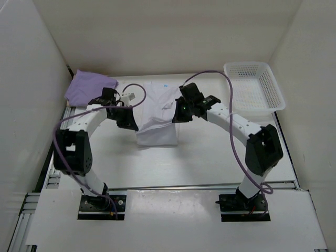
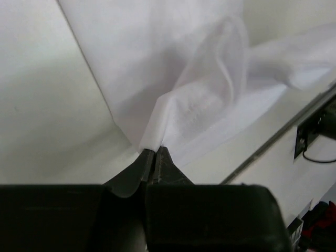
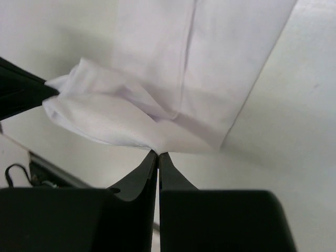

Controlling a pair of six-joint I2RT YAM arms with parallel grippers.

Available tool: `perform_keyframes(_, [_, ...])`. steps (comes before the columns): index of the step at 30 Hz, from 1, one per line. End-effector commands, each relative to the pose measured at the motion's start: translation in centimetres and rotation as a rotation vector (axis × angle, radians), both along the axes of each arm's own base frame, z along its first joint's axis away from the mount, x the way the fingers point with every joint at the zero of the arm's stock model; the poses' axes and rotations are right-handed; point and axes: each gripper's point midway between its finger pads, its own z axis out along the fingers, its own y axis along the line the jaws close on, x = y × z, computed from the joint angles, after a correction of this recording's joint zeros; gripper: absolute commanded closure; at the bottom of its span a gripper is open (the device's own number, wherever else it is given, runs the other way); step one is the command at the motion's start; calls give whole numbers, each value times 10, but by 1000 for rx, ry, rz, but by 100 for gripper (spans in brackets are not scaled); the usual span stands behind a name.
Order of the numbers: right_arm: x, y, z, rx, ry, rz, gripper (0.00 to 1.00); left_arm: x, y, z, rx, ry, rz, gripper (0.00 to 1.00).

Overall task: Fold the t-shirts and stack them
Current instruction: Fold the folded rectangular tshirt in 1/3 of the way

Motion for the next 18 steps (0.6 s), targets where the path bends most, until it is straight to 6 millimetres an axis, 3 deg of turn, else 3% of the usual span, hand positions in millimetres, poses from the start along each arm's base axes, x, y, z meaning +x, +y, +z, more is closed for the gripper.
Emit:
perform_keyframes(1, [37, -8, 2, -36, -37, 4, 100, 38, -7, 26, -37, -64, -15, 90])
perform_keyframes(3, [58, -11, -1, -33, -36, -18, 100, 58, -9, 17, -35, -47, -15, 90])
perform_keyframes(4, [63, -10, -2, -22, -28, -17, 100, 74, -13, 29, -50, -84, -21, 90])
perform_keyframes(6, [81, -13, -7, -16, -19, -27, 100, 88, -14, 14, -47, -49, -20, 90])
perform_keyframes(7, [83, -10, -9, -10, -15, -21, 100, 102, -17, 22, -59, -80, -25, 90])
perform_keyframes(8, [94, -17, -19, -24, -5, -37, 100, 110, -18, 11, -57, -59, -25, 90])
perform_keyframes(9, [99, -12, -15, -9, -10, -29, 100, 115, -19, 9, -57, -54, -25, 90])
perform_keyframes(10, [106, -14, -16, -2, -8, -36, 100, 128, -20, 17, -60, -87, -25, 90])
perform_keyframes(11, [114, -18, -26, -14, 2, -43, 100, 134, -21, 7, -59, -71, -25, 90])
perform_keyframes(13, [125, -16, -22, 10, -5, -42, 100, 145, -22, 4, -59, -78, -25, 90])
perform_keyframes(14, [130, -17, -31, 11, 15, -45, 100, 154, -23, 8, -62, -100, -26, 90])
perform_keyframes(18, [151, -5, -41, 60, 22, 2, 98, 173, -21, -14, -59, -79, -16, 90])
